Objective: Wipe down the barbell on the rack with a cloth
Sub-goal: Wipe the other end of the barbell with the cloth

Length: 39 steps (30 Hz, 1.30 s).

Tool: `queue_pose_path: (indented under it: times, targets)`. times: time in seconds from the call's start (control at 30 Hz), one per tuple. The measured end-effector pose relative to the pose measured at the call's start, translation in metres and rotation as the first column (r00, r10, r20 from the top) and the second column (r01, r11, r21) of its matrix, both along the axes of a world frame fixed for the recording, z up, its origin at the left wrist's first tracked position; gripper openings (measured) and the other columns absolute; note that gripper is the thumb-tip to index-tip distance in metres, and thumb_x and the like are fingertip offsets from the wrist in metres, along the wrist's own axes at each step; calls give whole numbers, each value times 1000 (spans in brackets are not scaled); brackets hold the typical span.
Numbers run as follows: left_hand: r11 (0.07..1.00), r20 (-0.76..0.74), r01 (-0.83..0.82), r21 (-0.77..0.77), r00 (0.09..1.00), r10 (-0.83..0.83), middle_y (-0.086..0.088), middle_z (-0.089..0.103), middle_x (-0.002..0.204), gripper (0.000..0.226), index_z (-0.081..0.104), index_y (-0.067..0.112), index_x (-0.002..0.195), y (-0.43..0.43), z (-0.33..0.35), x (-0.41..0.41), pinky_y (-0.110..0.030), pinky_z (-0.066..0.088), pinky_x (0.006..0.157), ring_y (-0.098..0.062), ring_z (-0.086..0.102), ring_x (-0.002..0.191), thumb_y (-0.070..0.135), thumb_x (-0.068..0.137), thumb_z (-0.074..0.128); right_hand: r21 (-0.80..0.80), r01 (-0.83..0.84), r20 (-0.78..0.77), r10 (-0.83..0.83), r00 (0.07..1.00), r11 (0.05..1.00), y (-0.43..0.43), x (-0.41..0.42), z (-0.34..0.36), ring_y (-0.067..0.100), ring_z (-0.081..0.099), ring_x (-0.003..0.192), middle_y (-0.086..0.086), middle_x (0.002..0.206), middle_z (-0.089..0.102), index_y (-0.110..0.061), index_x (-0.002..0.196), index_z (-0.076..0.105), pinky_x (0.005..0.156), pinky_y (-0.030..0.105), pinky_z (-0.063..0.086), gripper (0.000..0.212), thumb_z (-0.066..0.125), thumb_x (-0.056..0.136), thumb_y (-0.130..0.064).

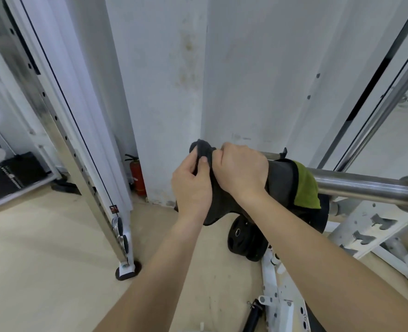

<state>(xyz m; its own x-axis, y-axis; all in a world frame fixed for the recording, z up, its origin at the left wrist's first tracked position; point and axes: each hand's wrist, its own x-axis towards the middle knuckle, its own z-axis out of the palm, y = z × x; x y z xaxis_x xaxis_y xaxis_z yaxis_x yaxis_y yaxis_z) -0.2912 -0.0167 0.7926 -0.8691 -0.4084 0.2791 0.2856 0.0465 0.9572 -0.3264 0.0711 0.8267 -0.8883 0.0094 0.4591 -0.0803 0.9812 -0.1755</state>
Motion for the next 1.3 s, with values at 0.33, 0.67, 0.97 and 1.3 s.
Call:
queue_pose_path:
  times: [0.33, 0.67, 0.97, 1.3]
  targets:
    - [987, 36, 41, -157, 999, -35, 9, 27, 52, 46, 33, 10, 61, -18, -25, 20, -21, 20, 51, -7, 25, 53, 22, 102, 52, 30, 32, -55, -30, 998, 999, -2, 1, -5, 24, 52, 56, 0, 62, 54, -19, 67, 51, 52, 31, 32, 38, 32, 97, -33]
    - [996, 17, -2, -86, 1000, 3, -12, 44, 57, 38, 49, 10, 67, -6, -26, 14, -25, 28, 53, -10, 35, 55, 24, 102, 50, 75, 49, -70, -44, 997, 996, -2, -1, -6, 23, 51, 55, -2, 61, 54, -19, 71, 55, 51, 31, 28, 37, 32, 96, -34]
    - [996, 32, 3, -87, 999, 0, -15, 51, 64, 30, 54, 6, 74, -6, -27, 9, -32, 35, 55, -21, 40, 57, 24, 97, 50, 102, 55, -89, -46, 995, 993, -1, -1, -7, 19, 44, 51, -5, 55, 43, -20, 70, 51, 48, 30, 19, 35, 32, 96, -34]
    - [991, 53, 88, -98, 995, -83, -18, 59, 71, 23, 61, 7, 83, -11, -27, 11, -32, 40, 59, -12, 46, 63, 21, 97, 50, 95, 54, -96, -45, 994, 994, -1, -2, -8, 20, 46, 51, -5, 55, 44, -19, 69, 52, 50, 30, 25, 35, 33, 95, -33]
